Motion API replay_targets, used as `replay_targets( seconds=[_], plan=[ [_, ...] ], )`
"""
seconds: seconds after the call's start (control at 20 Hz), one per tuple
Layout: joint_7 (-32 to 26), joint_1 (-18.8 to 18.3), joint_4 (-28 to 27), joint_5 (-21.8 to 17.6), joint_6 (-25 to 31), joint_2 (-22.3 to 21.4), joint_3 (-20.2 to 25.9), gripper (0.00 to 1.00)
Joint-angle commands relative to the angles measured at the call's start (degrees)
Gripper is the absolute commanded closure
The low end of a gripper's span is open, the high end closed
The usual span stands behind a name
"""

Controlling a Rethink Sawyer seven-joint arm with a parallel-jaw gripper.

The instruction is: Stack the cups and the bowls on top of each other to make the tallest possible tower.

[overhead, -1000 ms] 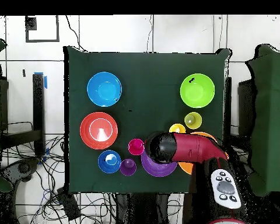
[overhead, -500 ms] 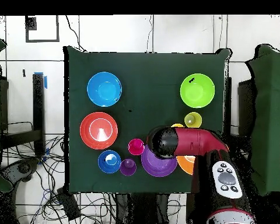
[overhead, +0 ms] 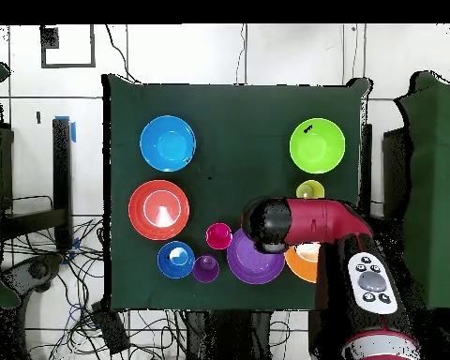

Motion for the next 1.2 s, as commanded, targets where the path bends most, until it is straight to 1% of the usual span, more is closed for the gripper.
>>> replay_targets(
  seconds=[0.05, 0.2, 0.3, 0.45, 0.5, 0.85, 0.95, 1.1, 1.2],
  plan=[
    [-18.51, -0.78, -6.03, -5.59, 8.3, 1.97, 8.52, 0.0],
    [-18.05, 0.22, -9.86, -8.48, 9.83, 4.76, 8.04, 0.0],
    [-18.69, -0.21, -11.48, -10.48, 8.06, 6.27, 8.67, 0.0],
    [-18.34, -0.73, -12.13, -11.42, 9.66, 7.49, 8.6, 0.0],
    [-18.61, -0.84, -12.76, -12.58, 9.28, 8.23, 8.64, 0.0],
    [-16.43, 1.7, -14.87, -20.01, 8.99, 8.85, 5.54, 0.0],
    [-15.37, 2.07, -14.53, -21.25, 8.55, 8.45, 5.04, 0.0],
    [-14.15, 4.06, -14.98, -24.41, 8.49, 7.71, 3.84, 0.0],
    [-13.45, 4.85, -14.96, -25.61, 8.32, 7.24, 3.44, 0.0]
  ],
)
